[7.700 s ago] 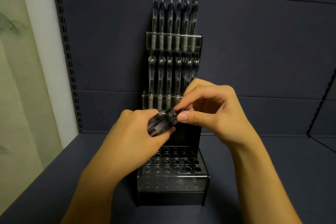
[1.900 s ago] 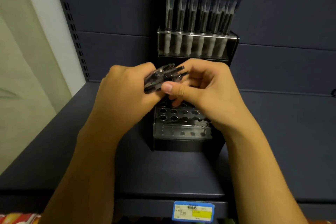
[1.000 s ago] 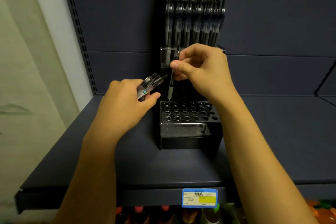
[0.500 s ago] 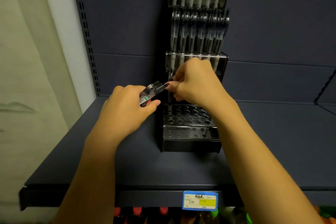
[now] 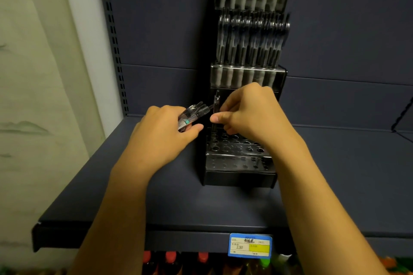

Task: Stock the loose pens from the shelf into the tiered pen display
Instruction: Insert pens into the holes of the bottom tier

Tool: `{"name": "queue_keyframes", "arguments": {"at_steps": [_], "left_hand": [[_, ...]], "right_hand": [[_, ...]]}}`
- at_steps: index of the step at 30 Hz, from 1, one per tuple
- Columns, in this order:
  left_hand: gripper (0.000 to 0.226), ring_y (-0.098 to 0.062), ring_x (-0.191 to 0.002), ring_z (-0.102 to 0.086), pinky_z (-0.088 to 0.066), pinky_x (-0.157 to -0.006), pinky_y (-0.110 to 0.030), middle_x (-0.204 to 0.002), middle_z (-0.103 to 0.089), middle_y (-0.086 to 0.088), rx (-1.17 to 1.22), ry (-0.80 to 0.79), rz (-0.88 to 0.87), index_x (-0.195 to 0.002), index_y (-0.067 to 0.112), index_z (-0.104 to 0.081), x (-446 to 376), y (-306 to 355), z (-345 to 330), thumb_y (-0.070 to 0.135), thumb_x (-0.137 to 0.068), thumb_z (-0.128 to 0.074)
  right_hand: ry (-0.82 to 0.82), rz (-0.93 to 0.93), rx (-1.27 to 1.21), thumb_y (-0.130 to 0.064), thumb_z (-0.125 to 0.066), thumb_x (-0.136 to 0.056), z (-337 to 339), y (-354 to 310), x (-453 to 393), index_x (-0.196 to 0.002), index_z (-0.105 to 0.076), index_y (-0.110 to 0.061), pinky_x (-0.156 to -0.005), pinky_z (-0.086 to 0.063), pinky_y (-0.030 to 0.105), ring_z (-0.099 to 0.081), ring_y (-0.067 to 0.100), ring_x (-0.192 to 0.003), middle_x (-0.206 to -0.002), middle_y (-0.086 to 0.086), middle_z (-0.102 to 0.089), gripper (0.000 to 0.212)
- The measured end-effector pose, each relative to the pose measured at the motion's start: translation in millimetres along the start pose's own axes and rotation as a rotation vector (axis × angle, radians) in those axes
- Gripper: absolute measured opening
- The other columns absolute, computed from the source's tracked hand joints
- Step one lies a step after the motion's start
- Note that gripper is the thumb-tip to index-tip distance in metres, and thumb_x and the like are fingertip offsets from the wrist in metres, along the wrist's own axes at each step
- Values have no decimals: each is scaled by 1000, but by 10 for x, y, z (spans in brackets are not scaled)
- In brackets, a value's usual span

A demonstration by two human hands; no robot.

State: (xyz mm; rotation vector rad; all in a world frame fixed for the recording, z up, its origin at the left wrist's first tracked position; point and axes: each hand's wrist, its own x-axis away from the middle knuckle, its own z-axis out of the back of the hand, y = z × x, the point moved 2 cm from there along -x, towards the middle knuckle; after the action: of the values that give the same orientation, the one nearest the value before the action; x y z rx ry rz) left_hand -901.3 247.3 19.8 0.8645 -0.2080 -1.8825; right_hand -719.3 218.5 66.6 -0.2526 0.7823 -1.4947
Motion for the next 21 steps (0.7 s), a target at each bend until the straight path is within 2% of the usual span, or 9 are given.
{"name": "queue_keyframes", "arguments": {"at_steps": [3, 6, 11, 17, 21], "left_hand": [[28, -15, -62, -57, -49, -57, -40, -66, -60, 4, -3, -23, -11, -75, 26, -61, -6, 21, -17, 50, -88, -67], [29, -12, -60, -52, -39, -53, -33, -63, -58, 5, 10, -36, -27, -70, 27, -56, -18, 69, -41, 50, -86, -65], [26, -13, -60, -56, -48, -55, -37, -64, -61, 4, 30, -43, -53, -75, 24, -62, -21, 159, -96, 46, -88, -68], [24, -13, -63, -57, -50, -58, -40, -66, -62, 5, 36, -23, -30, -82, 26, -66, -29, 94, -122, 50, -87, -68], [26, -14, -62, -56, -47, -57, -38, -65, -60, 4, 39, -30, -27, -81, 26, -65, -11, 92, -140, 51, -91, -65]], "right_hand": [[-38, 15, -95, -35, -90, -73, 148, -65, 147, -81, -75, -15, -75, -64, 34, -75, 14, -66, -71, 4, -76, 26], [-146, 42, -271, -27, -89, -74, 164, -103, 207, -84, -75, -7, -72, -65, 35, -76, 18, -67, -71, 6, -76, 27], [-104, 11, -464, -17, -84, -80, 81, -8, 152, -85, -74, 4, -68, -64, 38, -76, 26, -67, -71, 16, -75, 23], [-5, 12, -569, -3, -80, -83, 124, 64, 160, -82, -76, -2, -66, -62, 36, -76, 29, -66, -70, 15, -74, 4], [37, 10, -702, 5, -72, -89, 231, 83, 154, -89, -73, -2, -66, -64, 38, -74, 28, -67, -71, 14, -72, 7]]}}
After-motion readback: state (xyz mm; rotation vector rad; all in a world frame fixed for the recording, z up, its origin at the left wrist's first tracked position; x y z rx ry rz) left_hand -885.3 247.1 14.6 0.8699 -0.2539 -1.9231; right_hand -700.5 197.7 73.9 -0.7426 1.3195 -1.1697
